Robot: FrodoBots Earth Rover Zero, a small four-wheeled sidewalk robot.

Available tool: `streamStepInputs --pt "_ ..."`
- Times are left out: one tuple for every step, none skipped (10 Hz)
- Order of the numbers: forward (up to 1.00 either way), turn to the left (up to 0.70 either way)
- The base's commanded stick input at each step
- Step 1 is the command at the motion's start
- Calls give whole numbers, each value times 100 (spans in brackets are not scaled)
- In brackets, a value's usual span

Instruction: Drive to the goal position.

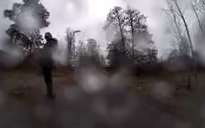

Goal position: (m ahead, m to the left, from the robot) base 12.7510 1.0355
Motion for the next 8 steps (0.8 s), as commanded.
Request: streamStepInputs --pt "100 0" --pt "100 0" --pt "100 0" --pt "100 0" --pt "100 0" --pt "100 0" --pt "100 0" --pt "100 0"
